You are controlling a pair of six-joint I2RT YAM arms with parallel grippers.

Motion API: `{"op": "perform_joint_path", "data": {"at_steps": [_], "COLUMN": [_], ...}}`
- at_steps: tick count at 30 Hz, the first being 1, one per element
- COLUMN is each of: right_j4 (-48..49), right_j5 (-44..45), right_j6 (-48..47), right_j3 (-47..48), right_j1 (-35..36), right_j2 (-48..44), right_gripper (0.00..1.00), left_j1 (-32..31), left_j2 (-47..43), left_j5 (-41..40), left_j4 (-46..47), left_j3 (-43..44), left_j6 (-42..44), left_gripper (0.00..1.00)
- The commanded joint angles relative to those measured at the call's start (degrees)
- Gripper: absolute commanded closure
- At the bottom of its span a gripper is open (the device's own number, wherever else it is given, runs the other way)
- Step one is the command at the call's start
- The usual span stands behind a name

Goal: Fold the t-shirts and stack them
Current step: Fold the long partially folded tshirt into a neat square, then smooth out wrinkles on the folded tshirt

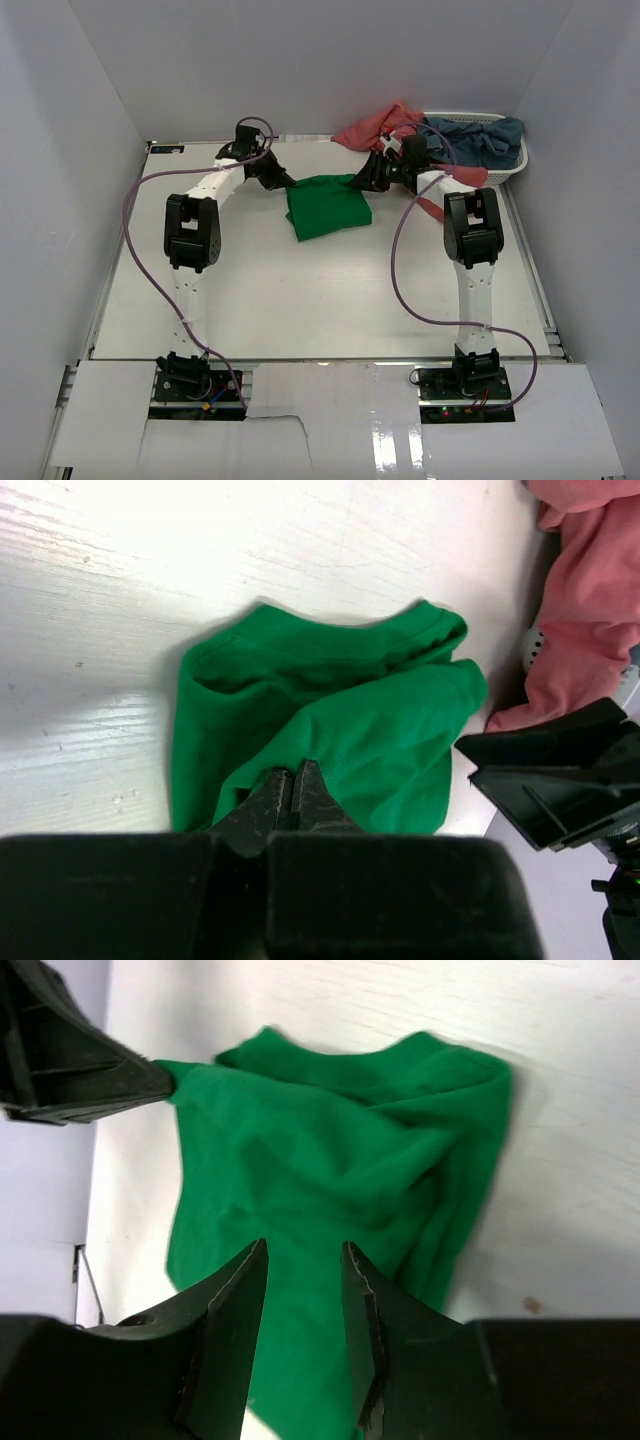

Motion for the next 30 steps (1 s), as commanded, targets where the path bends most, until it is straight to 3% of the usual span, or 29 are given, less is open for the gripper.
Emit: {"op": "perform_joint_path", "data": {"at_steps": [1, 4, 7, 8, 9, 12, 14, 19, 23, 27, 30], "right_j4": [7.0, 14.3, 14.0, 13.8, 13.8, 13.4, 13.1, 10.3, 8.1, 4.9, 4.1], "right_j5": [-4.4, -5.5, -6.6, -6.9, -7.2, -6.9, -6.7, -6.6, -6.6, -6.9, -6.4], "right_j6": [0.5, 3.5, 3.8, 3.8, 3.8, 2.8, 2.1, -0.1, -1.6, -3.2, -4.0], "right_j3": [-3.5, -8.6, -8.2, -8.0, -8.1, -9.3, -9.9, -9.4, -7.9, -4.9, -4.3], "right_j1": [-0.6, -0.9, -0.7, -0.7, -0.6, -0.1, 0.1, 0.3, 0.4, 0.8, 0.9], "right_j2": [-6.2, -8.8, -8.1, -7.8, -7.6, -8.0, -8.1, -7.2, -5.6, -2.8, -0.8], "right_gripper": [0.58, 0.56, 0.57, 0.57, 0.57, 0.58, 0.58, 0.6, 0.62, 0.71, 0.79], "left_j1": [1.0, 1.3, 1.7, 1.9, 2.1, 2.2, 2.2, 2.4, 1.8, -0.2, -2.4], "left_j2": [-6.4, -6.4, -6.0, -5.7, -5.6, -6.1, -6.3, -9.2, -9.2, -8.6, -7.9], "left_j5": [-0.1, 0.0, 0.7, 1.2, 1.3, 0.8, 0.4, 1.0, 7.9, 14.0, 18.3], "left_j4": [1.2, 1.1, 1.1, 1.0, 0.9, 0.8, 0.9, 4.7, 5.1, 5.1, 5.2], "left_j3": [-0.1, -0.3, 0.1, 0.3, 0.3, 0.0, 0.1, -1.5, -1.9, -4.6, -7.1], "left_j6": [0.2, 0.4, 0.7, 0.4, 0.3, 0.0, -0.1, 0.2, 2.8, 5.1, 8.0], "left_gripper": [1.0, 1.0, 0.98, 0.8, 0.69, 0.42, 0.37, 0.36, 0.38, 0.43, 0.56]}}
